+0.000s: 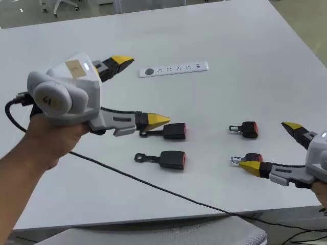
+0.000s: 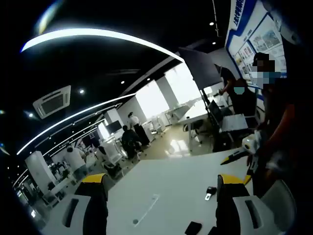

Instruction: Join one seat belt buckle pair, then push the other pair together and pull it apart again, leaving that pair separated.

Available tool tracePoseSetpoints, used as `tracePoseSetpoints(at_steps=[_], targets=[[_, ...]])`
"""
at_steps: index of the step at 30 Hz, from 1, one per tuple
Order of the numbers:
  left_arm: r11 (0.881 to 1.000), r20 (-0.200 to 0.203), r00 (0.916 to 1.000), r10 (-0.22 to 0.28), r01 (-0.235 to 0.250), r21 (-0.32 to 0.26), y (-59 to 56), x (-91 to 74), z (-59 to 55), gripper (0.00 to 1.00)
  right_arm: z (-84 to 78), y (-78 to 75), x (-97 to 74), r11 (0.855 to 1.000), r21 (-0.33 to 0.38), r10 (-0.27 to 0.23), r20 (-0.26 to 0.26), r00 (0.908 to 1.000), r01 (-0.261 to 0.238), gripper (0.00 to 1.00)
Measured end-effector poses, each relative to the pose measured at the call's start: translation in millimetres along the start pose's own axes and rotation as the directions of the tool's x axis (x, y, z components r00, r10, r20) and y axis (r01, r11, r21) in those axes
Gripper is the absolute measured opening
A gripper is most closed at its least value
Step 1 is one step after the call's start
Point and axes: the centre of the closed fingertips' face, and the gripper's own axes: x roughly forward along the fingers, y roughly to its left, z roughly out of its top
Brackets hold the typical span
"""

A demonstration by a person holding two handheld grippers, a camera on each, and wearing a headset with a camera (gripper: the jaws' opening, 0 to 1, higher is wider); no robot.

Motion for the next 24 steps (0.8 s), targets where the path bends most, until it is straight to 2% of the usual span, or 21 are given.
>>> tracePoseSetpoints(at_steps=[2,6,10,14,19,24], targets=[[0.999,-0.01,0.9999,-0.012,0.013,0.032,0.1,-2.9,1.8,0.99,3.3,1.1,0.3,1.0,-0.013,0.014,0.001,0.9999,-0.014,1.0],[0.998,-0.006,0.9994,-0.035,0.035,0.058,1.7,-7.0,7.3,0.99,4.5,-4.2,1.4,0.999,-0.041,0.026,-0.008,0.9996,-0.027,1.0],[0.998,0.0,0.9993,-0.037,0.037,0.052,7.2,-10.2,8.5,0.99,4.1,-12.3,1.5,0.999,-0.043,0.016,-0.021,0.9996,-0.017,1.0],[0.999,-0.007,0.9997,-0.024,0.024,0.042,12.3,-14.8,2.9,0.99,1.5,-21.4,-2.3,0.999,-0.034,0.0,-0.032,0.9995,-0.001,1.0],[0.999,-0.009,0.9997,-0.022,0.022,0.03,15.2,-20.2,-1.1,1.0,1.3,-22.1,-9.2,0.998,-0.055,0.012,-0.044,0.9989,-0.014,1.0],[1.0,-0.005,0.9999,-0.012,0.012,-0.002,17.4,-23.1,-6.8,1.0,-1.2,-24.5,-12.9,0.999,-0.04,0.005,-0.05,0.9987,-0.007,1.0]])
